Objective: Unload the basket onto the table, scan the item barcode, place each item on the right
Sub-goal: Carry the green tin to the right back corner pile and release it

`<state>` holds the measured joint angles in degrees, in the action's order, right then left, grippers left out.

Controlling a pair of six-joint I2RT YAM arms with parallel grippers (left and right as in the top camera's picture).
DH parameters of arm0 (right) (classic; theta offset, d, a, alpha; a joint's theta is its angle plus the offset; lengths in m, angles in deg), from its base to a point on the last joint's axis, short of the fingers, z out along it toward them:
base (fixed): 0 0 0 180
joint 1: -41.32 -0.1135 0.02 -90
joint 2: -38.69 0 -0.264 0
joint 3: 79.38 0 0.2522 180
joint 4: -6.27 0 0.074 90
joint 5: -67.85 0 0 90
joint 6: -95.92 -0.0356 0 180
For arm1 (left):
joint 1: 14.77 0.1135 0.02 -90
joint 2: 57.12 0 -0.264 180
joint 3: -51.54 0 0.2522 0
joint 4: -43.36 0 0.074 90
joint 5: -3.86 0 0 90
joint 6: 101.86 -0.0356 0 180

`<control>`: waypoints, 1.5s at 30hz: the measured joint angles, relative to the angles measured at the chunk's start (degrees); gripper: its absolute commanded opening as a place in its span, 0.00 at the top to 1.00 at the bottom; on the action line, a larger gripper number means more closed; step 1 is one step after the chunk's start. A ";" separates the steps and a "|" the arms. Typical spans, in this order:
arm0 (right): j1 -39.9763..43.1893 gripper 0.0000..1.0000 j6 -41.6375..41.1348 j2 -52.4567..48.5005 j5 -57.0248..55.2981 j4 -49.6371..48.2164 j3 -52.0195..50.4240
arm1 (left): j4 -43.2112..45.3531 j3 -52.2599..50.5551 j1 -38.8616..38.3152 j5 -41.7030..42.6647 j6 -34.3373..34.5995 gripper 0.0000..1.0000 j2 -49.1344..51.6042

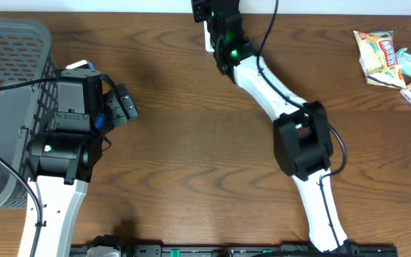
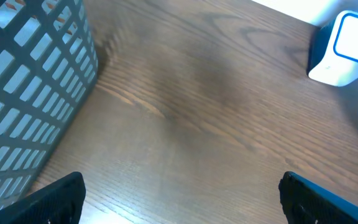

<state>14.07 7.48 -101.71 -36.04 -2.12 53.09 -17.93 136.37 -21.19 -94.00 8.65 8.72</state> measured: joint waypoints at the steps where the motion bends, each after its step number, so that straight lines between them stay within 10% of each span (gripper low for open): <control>1: 0.09 0.43 0.44 -0.44 -0.24 -0.17 0.00 | -0.02 0.00 0.00 0.00 0.00 0.02 -0.02; 21: 2.91 0.48 5.79 -9.53 -9.86 -8.04 -0.33 | -0.02 0.00 0.00 0.00 0.00 0.03 0.00; 33: 8.59 0.48 0.31 3.58 -20.09 21.03 -0.33 | -0.02 0.00 0.00 0.00 0.00 0.02 0.00; 45: 31.43 0.01 -2.82 9.90 -26.12 50.88 0.17 | -0.02 0.00 0.00 0.00 0.00 0.02 0.00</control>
<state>45.50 4.66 -91.81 -62.15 48.76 53.27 -17.95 136.37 -21.19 -94.00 8.65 8.72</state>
